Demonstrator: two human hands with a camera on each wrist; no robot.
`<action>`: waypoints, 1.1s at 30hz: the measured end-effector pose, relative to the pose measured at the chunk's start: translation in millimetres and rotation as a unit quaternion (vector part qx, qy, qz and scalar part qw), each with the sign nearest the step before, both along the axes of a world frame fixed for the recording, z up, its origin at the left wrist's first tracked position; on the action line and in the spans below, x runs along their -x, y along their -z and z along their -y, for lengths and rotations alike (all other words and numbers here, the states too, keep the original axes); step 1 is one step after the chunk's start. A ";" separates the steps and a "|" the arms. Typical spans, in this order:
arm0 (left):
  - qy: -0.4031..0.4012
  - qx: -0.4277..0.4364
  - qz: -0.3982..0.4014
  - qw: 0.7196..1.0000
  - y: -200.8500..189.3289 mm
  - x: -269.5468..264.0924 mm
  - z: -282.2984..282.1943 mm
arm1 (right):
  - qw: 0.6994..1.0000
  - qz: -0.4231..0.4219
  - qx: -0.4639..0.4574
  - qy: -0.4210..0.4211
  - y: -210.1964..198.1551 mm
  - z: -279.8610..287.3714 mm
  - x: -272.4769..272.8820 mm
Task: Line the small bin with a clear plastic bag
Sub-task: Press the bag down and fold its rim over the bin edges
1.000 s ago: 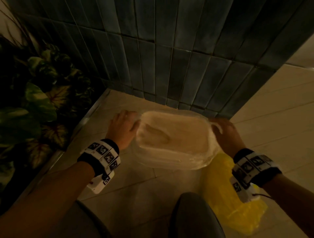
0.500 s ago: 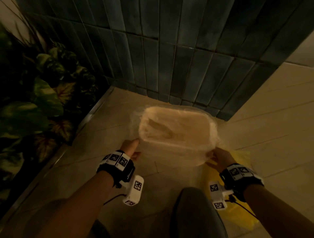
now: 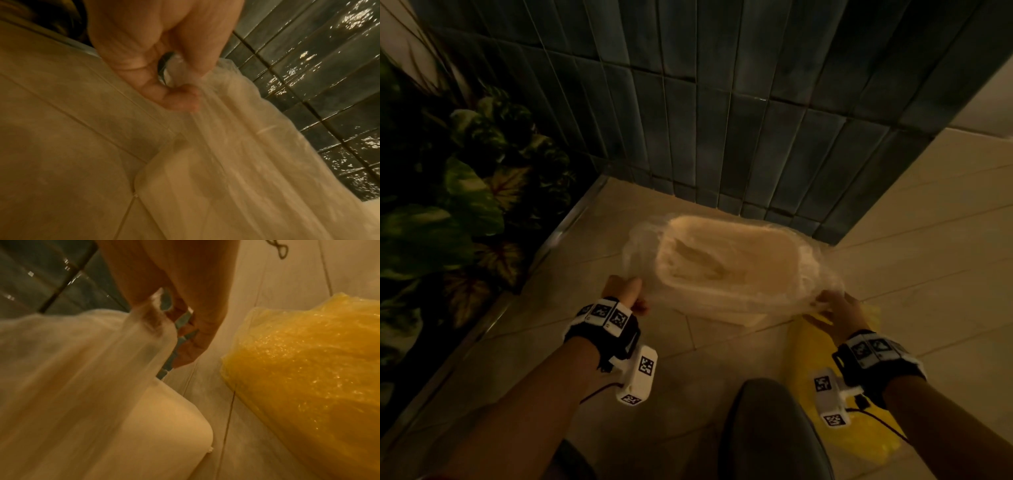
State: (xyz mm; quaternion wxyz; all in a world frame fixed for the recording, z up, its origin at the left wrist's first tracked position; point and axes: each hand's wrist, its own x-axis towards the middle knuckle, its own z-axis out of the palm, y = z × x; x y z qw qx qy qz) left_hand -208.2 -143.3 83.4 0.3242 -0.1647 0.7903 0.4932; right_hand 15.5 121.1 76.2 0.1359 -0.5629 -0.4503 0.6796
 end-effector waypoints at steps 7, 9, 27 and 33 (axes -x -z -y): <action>-0.133 -0.206 0.069 0.967 -0.2 -1.0 9.1 | 0.989 -0.123 0.071 0.045 -9.7 0.6 -10.2; -0.182 -0.250 0.104 0.945 4.2 -6.9 8.8 | 0.983 -0.143 0.100 0.050 -8.4 3.2 -8.9; 0.033 0.073 -0.107 0.991 0.2 21.2 -22.5 | 0.803 0.277 -0.386 -0.359 12.7 -11.2 19.9; 0.005 -0.044 0.001 0.999 -17.3 24.9 -24.2 | 0.922 0.137 -0.253 -0.261 10.9 -23.2 10.5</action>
